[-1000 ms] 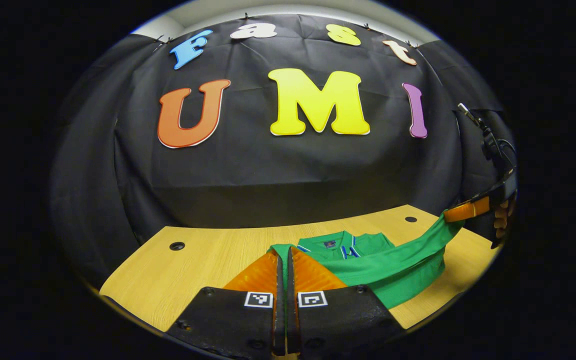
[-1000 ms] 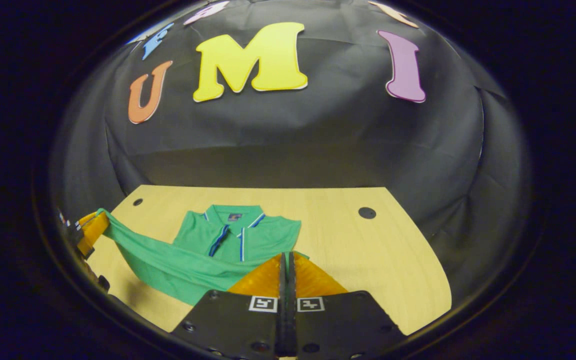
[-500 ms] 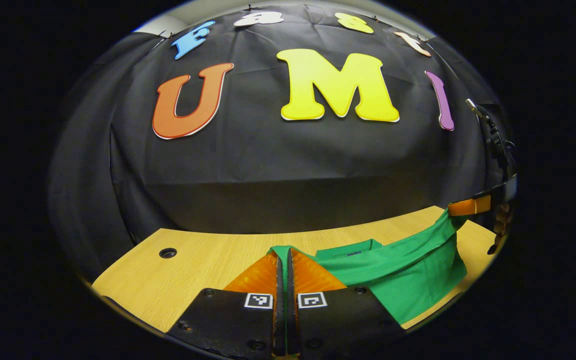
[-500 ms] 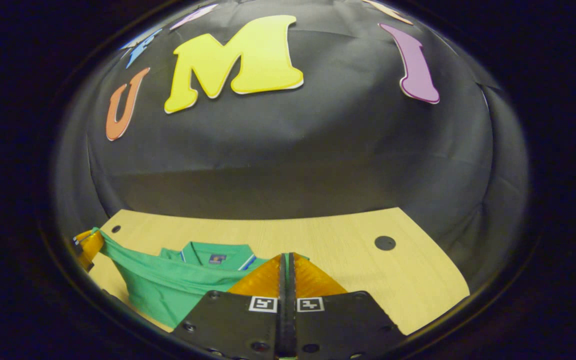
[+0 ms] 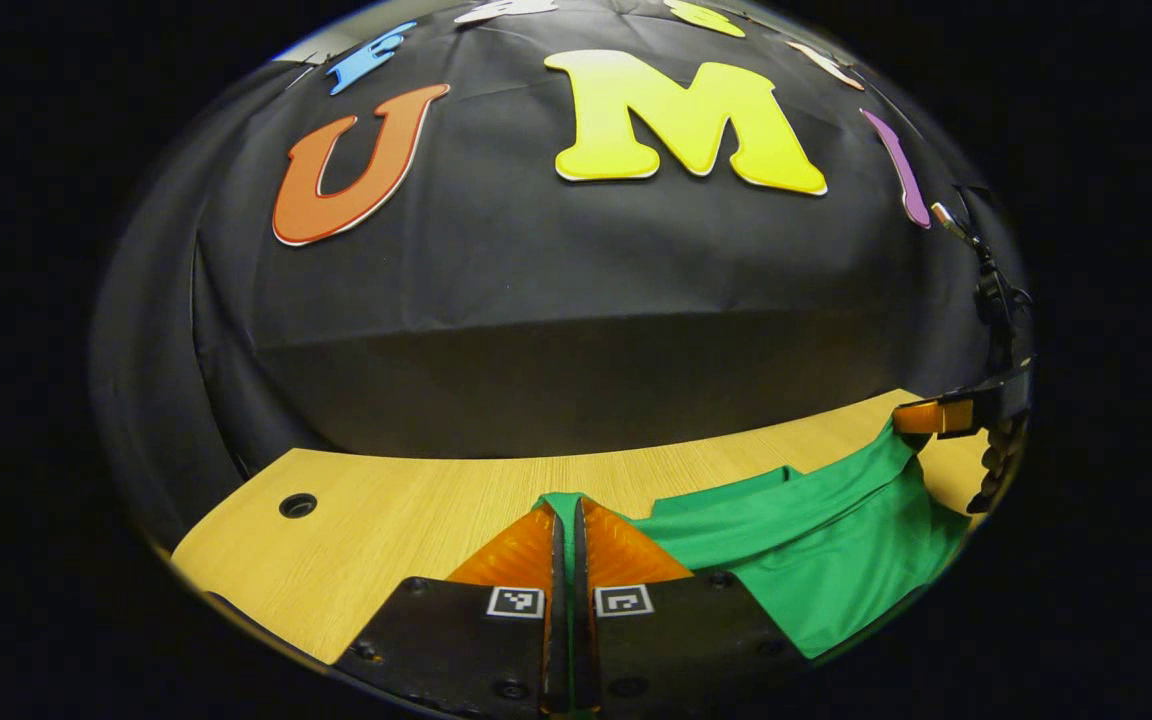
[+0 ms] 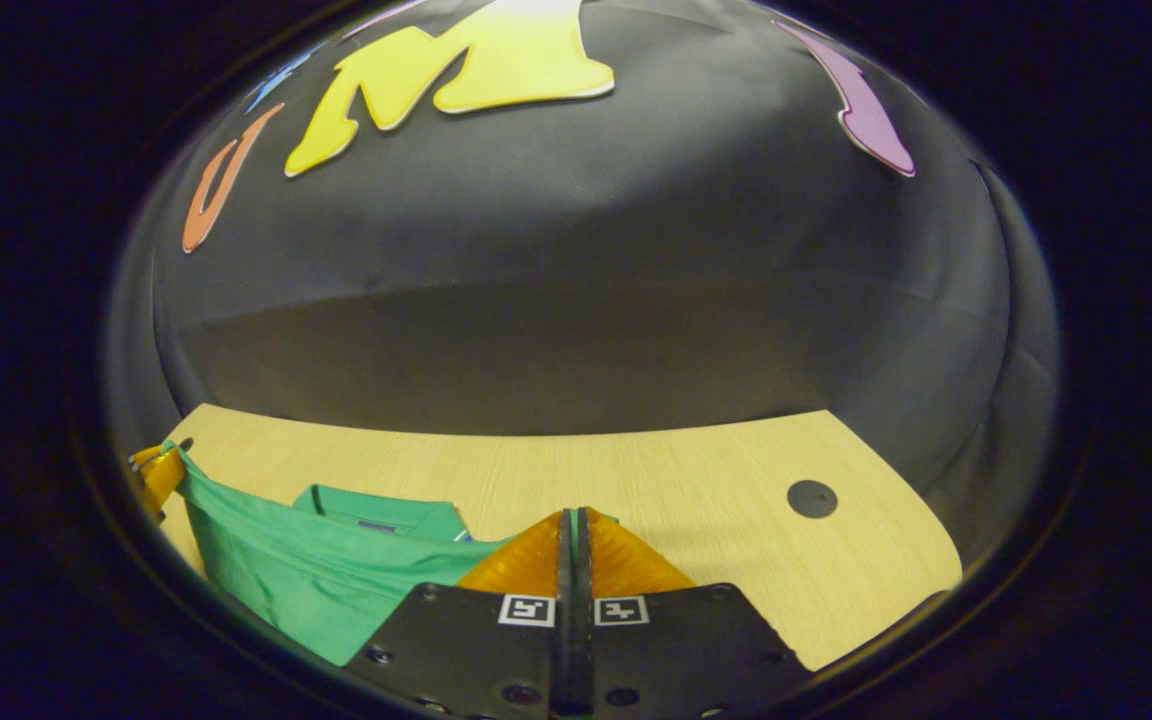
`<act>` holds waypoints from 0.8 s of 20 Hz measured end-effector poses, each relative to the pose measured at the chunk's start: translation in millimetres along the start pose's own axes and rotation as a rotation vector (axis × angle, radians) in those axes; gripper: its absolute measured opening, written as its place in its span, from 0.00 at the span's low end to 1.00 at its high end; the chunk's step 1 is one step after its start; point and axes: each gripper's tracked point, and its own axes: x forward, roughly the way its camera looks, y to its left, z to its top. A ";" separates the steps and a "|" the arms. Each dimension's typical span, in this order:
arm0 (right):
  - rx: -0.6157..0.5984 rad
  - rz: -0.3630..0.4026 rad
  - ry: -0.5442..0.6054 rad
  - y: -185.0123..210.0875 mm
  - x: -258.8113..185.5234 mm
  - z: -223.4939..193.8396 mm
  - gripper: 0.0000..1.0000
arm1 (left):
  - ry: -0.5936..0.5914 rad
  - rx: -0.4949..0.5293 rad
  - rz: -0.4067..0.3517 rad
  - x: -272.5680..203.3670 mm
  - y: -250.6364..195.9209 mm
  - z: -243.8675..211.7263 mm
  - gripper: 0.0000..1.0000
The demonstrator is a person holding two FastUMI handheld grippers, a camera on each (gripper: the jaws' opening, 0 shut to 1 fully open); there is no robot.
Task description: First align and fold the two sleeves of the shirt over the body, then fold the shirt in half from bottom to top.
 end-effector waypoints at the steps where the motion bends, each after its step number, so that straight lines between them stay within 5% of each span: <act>1: -0.009 0.005 0.003 0.8 5.9 -0.1 0.00 | -0.004 0.020 0.001 4.9 0.2 0.8 0.04; 7: -0.080 -0.011 0.034 -4.1 6.0 -8.5 0.05 | 0.041 0.014 -0.038 8.1 -5.1 -16.7 0.13; 8: -0.074 0.000 0.040 -3.2 1.2 -10.0 0.14 | 0.044 -0.007 -0.039 5.8 -7.0 -15.7 0.22; 10: -0.024 0.039 0.084 1.2 -15.1 -15.5 0.31 | 0.074 -0.019 -0.024 -3.9 -6.6 -18.7 0.63; 11: -0.002 0.071 0.097 6.3 -23.0 -17.5 0.49 | 0.093 -0.027 -0.024 -10.1 -7.7 -21.4 0.85; 13: -0.011 0.078 0.107 6.5 -44.3 -19.5 0.84 | 0.084 -0.080 0.023 -23.9 3.5 -17.4 1.00; 14: -0.033 0.059 0.103 3.0 -56.4 -21.8 0.96 | 0.084 -0.118 0.010 -31.6 3.8 -16.6 0.99; 16: -0.088 0.029 0.072 -3.0 -82.5 -19.3 0.95 | 0.089 -0.183 0.005 -51.9 5.2 -15.8 0.99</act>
